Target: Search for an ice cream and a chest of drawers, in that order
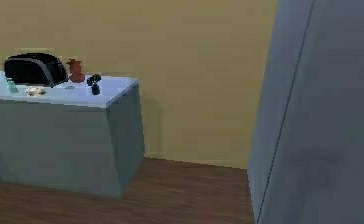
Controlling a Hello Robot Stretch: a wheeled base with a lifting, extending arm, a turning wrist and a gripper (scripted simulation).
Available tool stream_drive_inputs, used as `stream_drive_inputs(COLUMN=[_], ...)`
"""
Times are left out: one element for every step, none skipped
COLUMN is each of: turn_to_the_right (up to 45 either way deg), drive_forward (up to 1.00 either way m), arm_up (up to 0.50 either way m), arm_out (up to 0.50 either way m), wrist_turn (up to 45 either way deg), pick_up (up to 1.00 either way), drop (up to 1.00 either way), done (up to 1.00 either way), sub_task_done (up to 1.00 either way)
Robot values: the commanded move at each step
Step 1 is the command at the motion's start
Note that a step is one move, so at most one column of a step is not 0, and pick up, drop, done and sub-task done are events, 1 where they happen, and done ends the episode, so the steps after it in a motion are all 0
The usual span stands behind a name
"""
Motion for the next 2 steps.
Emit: stream_drive_inputs(turn_to_the_right=[21.0,0.0], drive_forward=[0.00,0.15], arm_up=[0.00,0.00], arm_out=[0.00,0.00], wrist_turn=[0.0,0.0], pick_up=[0.00,0.00], drop=[0.00,0.00], done=[0.00,0.00], sub_task_done=[0.00,0.00])
